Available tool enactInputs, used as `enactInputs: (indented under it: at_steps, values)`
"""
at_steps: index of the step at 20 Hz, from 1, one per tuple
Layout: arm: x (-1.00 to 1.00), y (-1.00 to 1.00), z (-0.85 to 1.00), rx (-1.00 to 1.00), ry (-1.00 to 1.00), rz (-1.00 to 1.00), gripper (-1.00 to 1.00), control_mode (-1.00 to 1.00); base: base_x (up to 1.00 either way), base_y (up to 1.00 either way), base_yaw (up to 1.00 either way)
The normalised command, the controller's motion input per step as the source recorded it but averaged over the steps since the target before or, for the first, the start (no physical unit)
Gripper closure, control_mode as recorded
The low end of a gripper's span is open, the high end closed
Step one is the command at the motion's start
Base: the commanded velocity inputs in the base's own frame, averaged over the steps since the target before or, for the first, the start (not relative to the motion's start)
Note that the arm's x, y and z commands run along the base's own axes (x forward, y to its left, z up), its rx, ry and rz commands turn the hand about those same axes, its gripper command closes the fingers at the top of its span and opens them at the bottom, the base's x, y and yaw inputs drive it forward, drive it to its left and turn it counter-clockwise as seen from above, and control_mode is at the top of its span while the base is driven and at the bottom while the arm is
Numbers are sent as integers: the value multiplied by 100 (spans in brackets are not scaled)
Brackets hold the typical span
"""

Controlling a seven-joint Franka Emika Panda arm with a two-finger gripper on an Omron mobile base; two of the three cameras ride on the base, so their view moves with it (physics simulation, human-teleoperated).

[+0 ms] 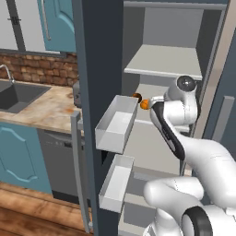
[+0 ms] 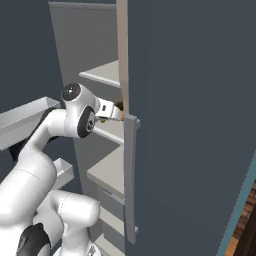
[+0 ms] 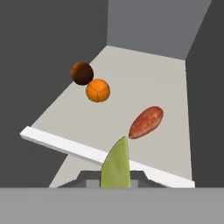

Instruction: Take the orange and lemon wedge from the highest rack and move them to the second highest rack where the orange and sweet potato are located, to maximize freezer space. Close the freezer door after rearranging.

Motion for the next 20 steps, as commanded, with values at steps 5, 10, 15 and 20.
enactInputs:
  at_steps: [5, 10, 15, 20]
  values:
    - [48, 0, -34, 0, 0, 0, 100, -100, 0, 0, 0]
    - [49, -1, -32, 0, 0, 0, 100, -100, 0, 0, 0]
    - [49, -11, -19, 0, 0, 0, 100, -100, 0, 0, 0]
    - [43, -10, -14, 0, 0, -2, 100, -100, 0, 0, 0]
